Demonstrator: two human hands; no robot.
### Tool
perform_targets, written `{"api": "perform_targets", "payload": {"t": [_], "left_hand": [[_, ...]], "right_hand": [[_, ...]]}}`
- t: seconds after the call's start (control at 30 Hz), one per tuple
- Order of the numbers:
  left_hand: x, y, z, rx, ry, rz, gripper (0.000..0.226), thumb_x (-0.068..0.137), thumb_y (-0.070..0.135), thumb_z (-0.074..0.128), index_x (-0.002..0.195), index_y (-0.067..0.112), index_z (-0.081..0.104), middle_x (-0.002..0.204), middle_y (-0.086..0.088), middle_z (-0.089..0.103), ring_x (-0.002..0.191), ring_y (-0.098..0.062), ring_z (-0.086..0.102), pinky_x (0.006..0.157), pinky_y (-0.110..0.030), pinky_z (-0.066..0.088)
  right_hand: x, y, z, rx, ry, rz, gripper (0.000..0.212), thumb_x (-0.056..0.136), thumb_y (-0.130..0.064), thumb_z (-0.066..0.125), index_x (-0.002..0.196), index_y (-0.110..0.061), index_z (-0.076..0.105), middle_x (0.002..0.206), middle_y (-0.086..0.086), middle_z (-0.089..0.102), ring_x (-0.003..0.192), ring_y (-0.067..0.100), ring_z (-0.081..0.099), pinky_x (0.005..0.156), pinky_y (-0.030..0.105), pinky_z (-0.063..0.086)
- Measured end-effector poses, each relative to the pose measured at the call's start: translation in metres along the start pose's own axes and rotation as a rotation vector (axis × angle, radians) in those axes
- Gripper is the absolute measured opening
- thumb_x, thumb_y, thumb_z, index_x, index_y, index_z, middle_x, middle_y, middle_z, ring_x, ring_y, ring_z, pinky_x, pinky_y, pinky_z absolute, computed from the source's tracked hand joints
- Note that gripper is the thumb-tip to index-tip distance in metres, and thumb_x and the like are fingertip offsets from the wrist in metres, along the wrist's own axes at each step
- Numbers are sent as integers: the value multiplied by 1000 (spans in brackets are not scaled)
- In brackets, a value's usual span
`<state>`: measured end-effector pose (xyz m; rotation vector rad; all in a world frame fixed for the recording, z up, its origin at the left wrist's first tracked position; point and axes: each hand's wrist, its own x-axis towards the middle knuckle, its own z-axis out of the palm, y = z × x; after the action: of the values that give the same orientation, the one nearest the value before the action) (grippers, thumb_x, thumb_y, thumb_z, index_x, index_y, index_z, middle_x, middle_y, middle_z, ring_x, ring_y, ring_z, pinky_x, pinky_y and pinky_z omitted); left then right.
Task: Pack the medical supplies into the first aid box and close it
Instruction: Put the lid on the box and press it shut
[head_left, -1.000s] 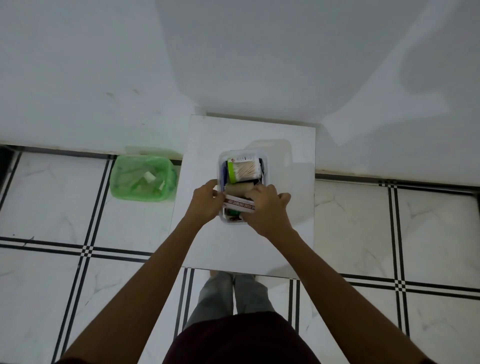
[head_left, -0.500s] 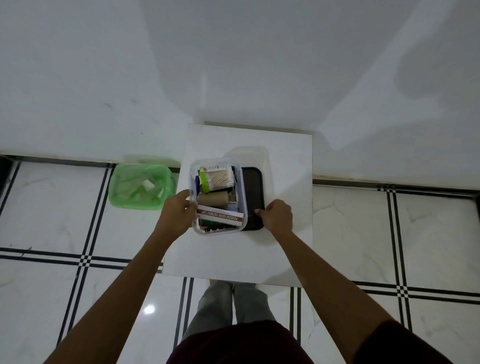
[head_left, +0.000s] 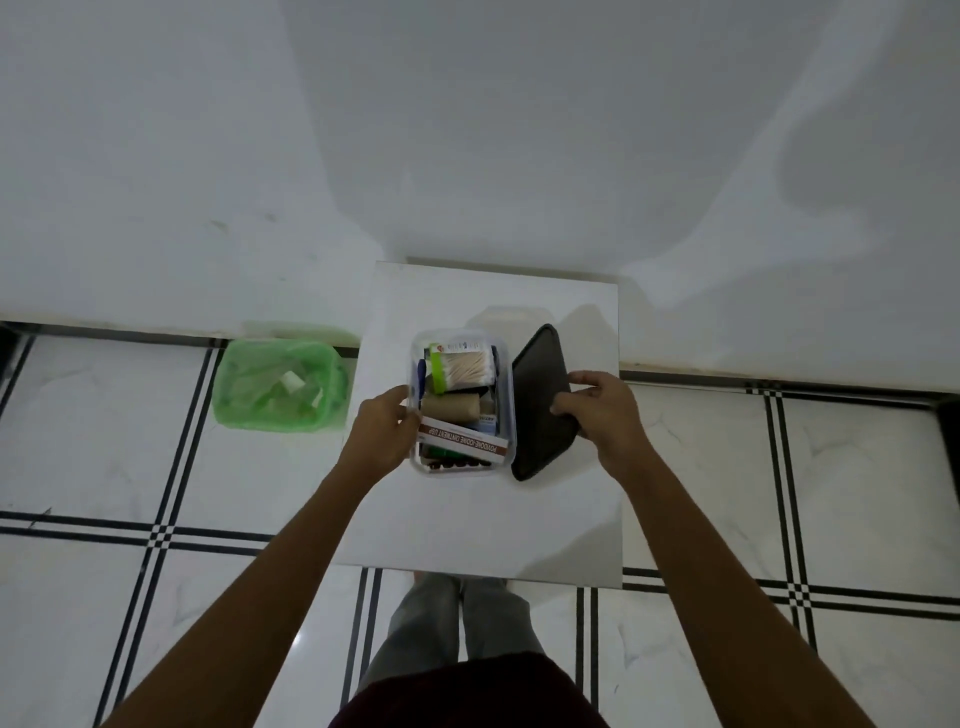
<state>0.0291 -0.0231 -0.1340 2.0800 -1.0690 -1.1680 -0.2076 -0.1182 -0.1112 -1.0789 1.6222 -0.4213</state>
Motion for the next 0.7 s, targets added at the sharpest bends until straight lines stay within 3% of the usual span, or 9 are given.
{"api": "perform_targets", "payload": {"t": [0.1,0.2,0.23,0.3,0.37,0.47,0.6,0.7], "left_hand": [[2,1,10,-4,-23,-5,28,90,4,49,117,2,57,98,-23,70,81,-33,70,69,-50,59],[2,-2,16,-83,-39,-24,29,92,9,52,120,5,57,99,-21,71,80,-31,71,63,-48,60],[1,-3,16,-126,-44,-37,30,91,11,55,121,5,57,100,-20,71,81,-30,71,63,-46,60],[0,-4,15,-264,-44,-103,33,91,15,58,123,6,58,100,-20,71,81,-30,72,66,-43,61],[0,-2,9,-429,-12,-181,31,92,22,58,119,9,62,100,-17,72,82,-28,72,69,-41,60],[3,3,-1,-551,0,-217,27,90,33,58,112,19,67,105,-8,71,93,-23,69,76,-40,57],[9,8,-1,-571,-11,-205,35,85,30,66,119,22,63,103,-8,71,94,-24,68,68,-33,58],[12,5,5,-468,79,-118,44,81,24,72,124,22,61,94,-12,69,85,-23,68,60,-30,59]], "right_hand": [[-11,-17,18,-147,78,-240,23,75,-11,64,98,-11,67,71,-2,64,61,2,57,58,20,46],[-31,-21,49,-199,104,-496,20,81,-15,64,100,-13,63,59,-12,55,45,0,52,46,12,40],[-33,-17,61,-236,107,-554,22,81,-21,63,102,-14,61,61,-11,58,47,1,54,50,17,46],[-34,-3,82,-330,112,-633,27,82,-32,58,104,-15,58,71,-4,65,62,9,61,72,38,55],[-36,12,100,-430,119,-712,30,85,-33,52,107,-13,57,79,2,66,77,18,63,96,52,44],[-44,32,125,-586,119,-831,36,87,-24,56,116,-3,57,92,15,70,95,31,65,102,66,35],[-40,42,141,-667,94,-902,37,91,-21,50,120,2,56,108,22,69,110,38,62,99,64,40],[-49,35,129,-531,26,-892,38,95,-28,44,113,1,60,104,20,70,103,33,64,96,54,48]]}}
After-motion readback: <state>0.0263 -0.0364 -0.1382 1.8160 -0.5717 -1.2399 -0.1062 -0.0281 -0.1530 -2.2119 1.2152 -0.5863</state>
